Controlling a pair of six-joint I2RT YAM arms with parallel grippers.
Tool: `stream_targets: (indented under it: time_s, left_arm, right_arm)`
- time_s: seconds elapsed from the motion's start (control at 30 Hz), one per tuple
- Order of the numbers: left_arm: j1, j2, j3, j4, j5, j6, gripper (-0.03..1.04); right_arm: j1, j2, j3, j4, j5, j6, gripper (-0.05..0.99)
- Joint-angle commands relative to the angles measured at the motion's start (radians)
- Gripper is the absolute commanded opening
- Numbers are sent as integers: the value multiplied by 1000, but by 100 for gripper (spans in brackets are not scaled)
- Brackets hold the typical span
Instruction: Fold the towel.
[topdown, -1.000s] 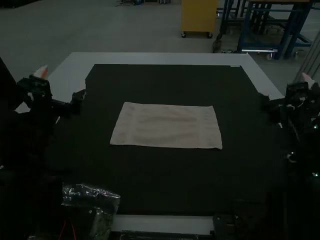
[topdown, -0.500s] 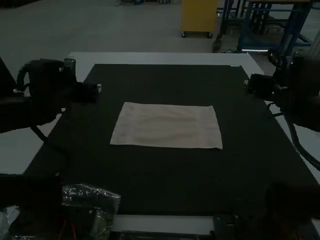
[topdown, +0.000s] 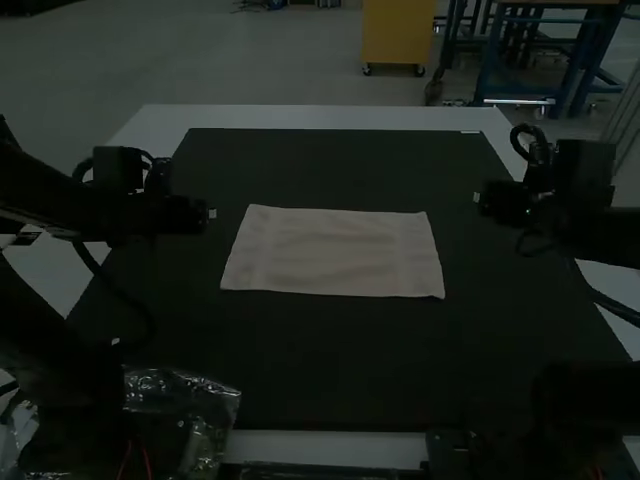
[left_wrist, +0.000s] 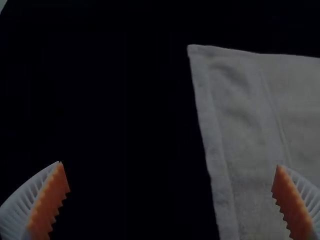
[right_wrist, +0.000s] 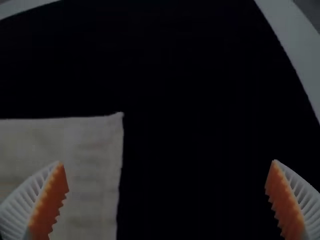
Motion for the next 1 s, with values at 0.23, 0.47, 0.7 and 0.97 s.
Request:
stream_targets:
  time_s: [0.23, 0.47, 0.7, 0.97]
  left_arm:
    - [-24, 192, 100, 117, 33, -5, 96]
    - [-50, 347, 178, 166, 50, 4, 96]
    - [-64, 449, 253, 178, 50, 18, 96]
    - [-64, 525, 316, 178, 50, 33, 96]
  right_arm:
    - [58, 293, 39, 51, -80, -12, 91]
    - [109, 499, 131, 146, -94, 4, 91]
    - [167, 660, 228, 208, -91, 15, 91]
    - [194, 815, 320, 251, -85, 29, 91]
